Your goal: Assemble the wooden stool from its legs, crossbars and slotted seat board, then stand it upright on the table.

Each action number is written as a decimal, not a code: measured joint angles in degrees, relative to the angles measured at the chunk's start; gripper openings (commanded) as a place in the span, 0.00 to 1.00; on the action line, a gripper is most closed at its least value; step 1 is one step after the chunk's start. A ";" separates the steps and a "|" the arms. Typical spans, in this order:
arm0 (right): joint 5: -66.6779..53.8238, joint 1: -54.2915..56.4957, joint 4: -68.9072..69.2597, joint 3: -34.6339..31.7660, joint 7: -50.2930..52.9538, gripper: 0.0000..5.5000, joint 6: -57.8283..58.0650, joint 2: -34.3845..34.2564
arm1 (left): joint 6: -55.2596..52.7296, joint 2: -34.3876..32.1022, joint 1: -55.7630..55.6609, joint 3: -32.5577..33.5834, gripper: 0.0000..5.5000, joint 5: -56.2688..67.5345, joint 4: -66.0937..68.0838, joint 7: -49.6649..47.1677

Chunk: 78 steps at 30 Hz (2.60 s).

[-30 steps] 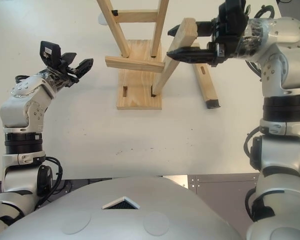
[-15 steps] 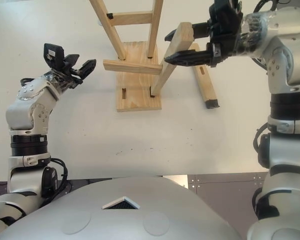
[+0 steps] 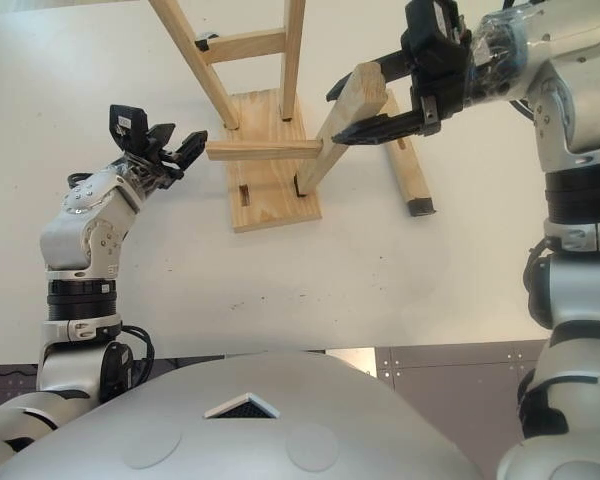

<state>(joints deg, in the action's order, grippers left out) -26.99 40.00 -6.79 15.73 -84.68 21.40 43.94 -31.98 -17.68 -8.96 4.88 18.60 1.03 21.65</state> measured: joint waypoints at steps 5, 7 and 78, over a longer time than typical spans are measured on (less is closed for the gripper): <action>-0.10 3.25 -0.17 0.74 1.44 0.37 7.80 -0.60 | 1.05 0.74 0.04 -0.15 0.61 -0.60 0.12 -0.76; -0.07 5.25 -0.87 1.46 2.00 0.37 11.17 -0.65 | 1.25 1.51 0.00 -0.86 0.61 -2.11 1.48 -1.94; -1.53 -10.28 -0.42 -19.99 42.05 0.82 27.60 -7.63 | 9.62 4.51 -6.56 2.39 0.61 -6.00 16.41 -4.33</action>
<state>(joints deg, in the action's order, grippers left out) -28.53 29.72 -7.21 -4.27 -42.63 49.00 36.31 -22.36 -13.17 -15.52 7.27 12.60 17.44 17.32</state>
